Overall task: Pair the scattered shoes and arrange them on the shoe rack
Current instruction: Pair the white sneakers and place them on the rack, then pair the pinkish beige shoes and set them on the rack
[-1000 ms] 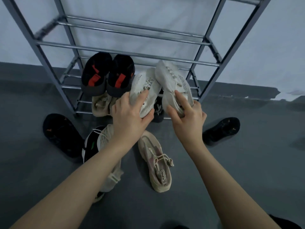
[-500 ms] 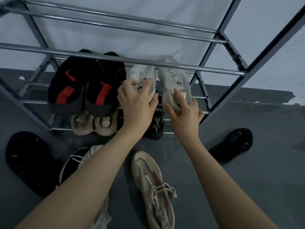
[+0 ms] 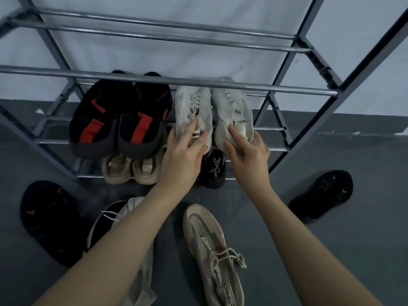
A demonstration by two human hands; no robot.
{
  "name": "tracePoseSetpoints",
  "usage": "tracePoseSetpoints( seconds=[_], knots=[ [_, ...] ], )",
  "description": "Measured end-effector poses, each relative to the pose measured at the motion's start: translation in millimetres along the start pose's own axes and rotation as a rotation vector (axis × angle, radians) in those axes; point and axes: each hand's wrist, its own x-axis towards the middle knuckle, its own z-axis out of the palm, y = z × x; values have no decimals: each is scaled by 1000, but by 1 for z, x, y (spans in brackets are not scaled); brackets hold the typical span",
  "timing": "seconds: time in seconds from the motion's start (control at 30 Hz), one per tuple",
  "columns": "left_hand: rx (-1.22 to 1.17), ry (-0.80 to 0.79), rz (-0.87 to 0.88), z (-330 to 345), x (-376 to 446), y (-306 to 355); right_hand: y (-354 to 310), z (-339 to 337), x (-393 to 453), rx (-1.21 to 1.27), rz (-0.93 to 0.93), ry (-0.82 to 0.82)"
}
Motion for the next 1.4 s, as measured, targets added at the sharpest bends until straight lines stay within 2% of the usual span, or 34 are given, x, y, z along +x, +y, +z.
tracePoseSetpoints(
  seconds=[0.17, 0.37, 0.6, 0.77, 0.93, 1.03, 1.23, 1.4],
  knots=[
    [13, 109, -3, 8, 10, 2, 3, 6, 7, -66, -21, 9],
    [85, 67, -26, 13, 6, -4, 3, 5, 8, -193, -32, -29],
    [231, -82, -93, -7, 6, 1, -8, -5, 5, -268, 20, -118],
    [215, -93, -84, -31, -4, 9, -31, -12, -18, -281, -46, -45],
    [243, -37, -115, -83, -28, 8, -70, -19, -45, -267, -153, -49],
    [242, -7, -138, -128, -50, 3, -105, -17, -58, -233, -278, -88],
    [250, 54, -354, -224, -106, -18, -197, 10, -71, -87, -435, -177],
    [339, 121, -530, -296, -167, -45, -276, 57, -103, 35, -596, -359]
  ],
)
